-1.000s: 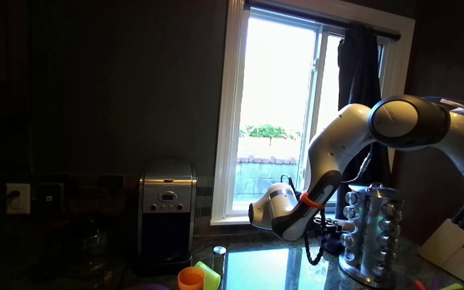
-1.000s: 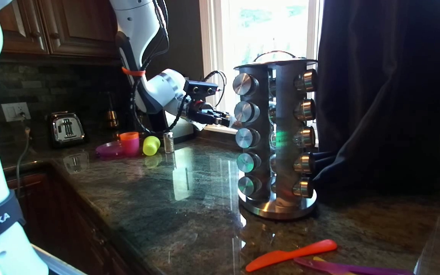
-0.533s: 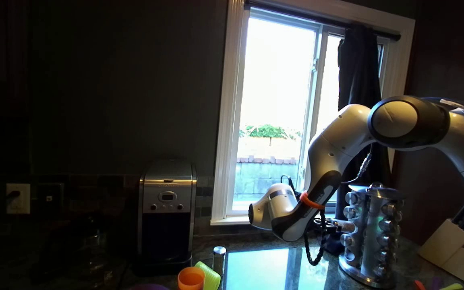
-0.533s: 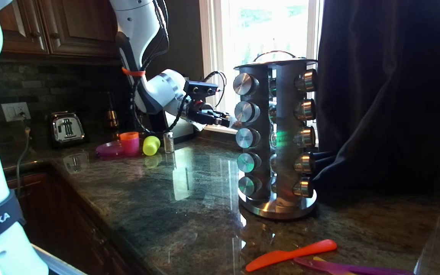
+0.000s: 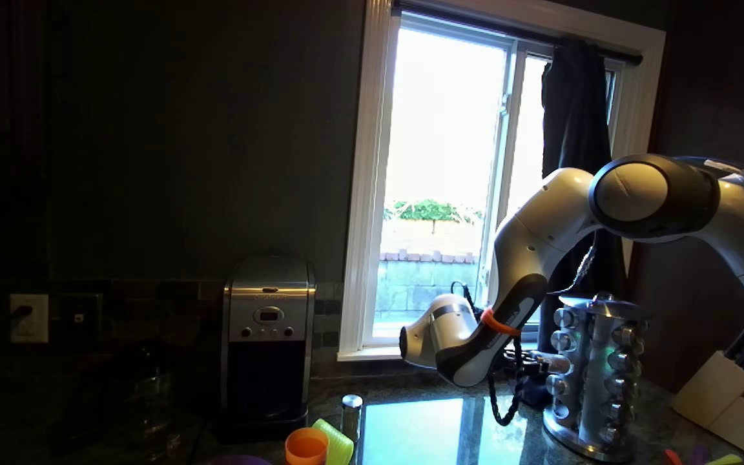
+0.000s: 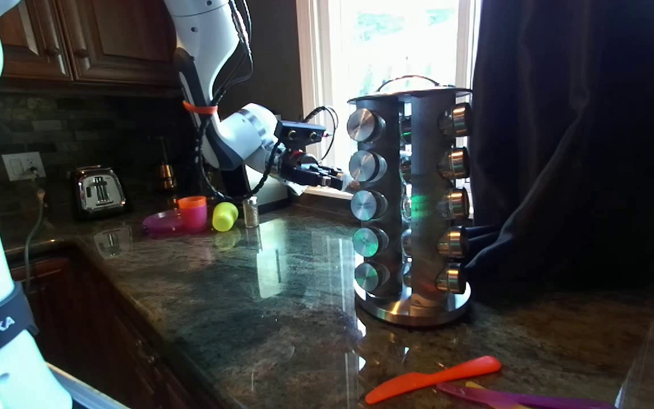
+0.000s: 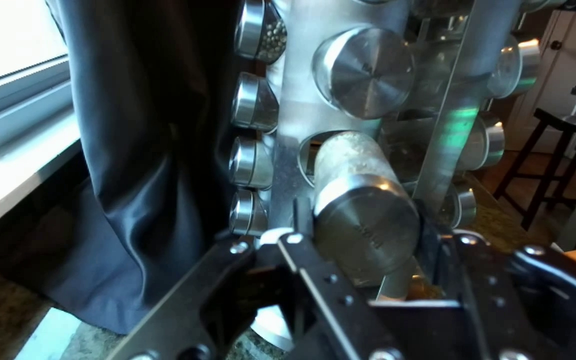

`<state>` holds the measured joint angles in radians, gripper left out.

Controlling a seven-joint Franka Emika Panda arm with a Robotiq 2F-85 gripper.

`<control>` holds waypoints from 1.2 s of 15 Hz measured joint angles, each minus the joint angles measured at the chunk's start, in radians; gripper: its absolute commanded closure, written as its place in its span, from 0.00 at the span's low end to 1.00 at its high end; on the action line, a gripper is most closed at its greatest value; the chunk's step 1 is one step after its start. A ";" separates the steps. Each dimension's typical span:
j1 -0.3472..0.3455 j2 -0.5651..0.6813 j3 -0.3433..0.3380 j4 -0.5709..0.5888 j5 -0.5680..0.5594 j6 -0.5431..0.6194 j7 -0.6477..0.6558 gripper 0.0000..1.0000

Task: Put one of the small containers in the seasoning rack

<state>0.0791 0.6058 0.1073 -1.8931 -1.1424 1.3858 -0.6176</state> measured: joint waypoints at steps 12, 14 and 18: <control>-0.020 0.018 -0.005 0.006 -0.042 0.005 0.000 0.75; -0.025 0.021 -0.007 0.006 -0.047 0.005 0.000 0.75; -0.033 0.025 -0.011 0.006 -0.049 0.005 0.000 0.75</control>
<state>0.0463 0.6308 0.0966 -1.8868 -1.1913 1.3911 -0.6176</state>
